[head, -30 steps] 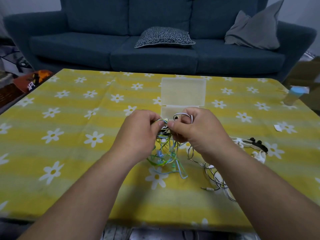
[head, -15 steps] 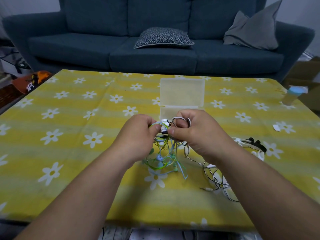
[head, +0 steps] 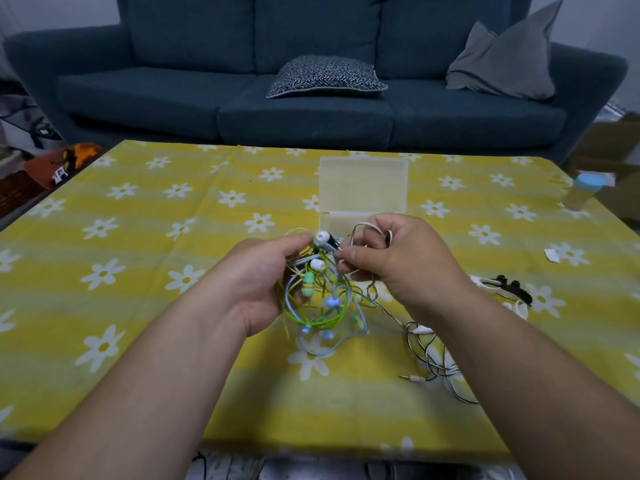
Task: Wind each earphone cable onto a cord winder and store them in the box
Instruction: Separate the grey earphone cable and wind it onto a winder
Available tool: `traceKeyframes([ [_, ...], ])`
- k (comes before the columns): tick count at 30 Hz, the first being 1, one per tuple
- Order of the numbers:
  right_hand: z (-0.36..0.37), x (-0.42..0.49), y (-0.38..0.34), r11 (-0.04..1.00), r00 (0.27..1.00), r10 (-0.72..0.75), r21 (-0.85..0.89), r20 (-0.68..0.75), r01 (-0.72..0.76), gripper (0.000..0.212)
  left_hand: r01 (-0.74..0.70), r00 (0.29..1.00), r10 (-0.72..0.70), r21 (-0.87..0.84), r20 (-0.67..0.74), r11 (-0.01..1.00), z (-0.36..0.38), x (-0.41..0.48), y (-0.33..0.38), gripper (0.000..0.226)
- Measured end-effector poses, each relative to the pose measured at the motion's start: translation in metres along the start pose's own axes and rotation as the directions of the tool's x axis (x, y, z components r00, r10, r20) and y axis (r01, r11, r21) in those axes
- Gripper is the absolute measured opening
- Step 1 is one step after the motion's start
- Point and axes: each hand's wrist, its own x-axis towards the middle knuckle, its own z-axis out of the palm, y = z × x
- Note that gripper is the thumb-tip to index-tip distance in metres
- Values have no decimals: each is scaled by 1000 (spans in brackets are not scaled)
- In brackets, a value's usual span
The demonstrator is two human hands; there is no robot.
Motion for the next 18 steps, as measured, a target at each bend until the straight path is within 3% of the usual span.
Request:
traceKeyframes([
  [3, -3, 2, 1, 981, 993, 76, 185, -91, -58, 46, -71, 996, 72, 18, -56, 997, -3, 1, 2, 6],
  [6, -8, 5, 1, 954, 981, 136, 286, -137, -93, 44, -84, 996, 83, -8, -13, 996, -9, 2, 4, 7],
  [10, -10, 5, 0, 926, 978, 176, 356, -112, -126, 43, -91, 996, 91, -19, 7, 996, -14, 6, 3, 34],
  [15, -5, 3, -6, 909, 991, 126, 406, -52, -94, 30, -132, 991, 128, 140, 42, 981, -12, 7, 0, 21],
  [18, -2, 2, -10, 886, 995, 101, 457, -20, -81, 35, -133, 990, 124, 139, 68, 981, -7, 5, -3, 14],
])
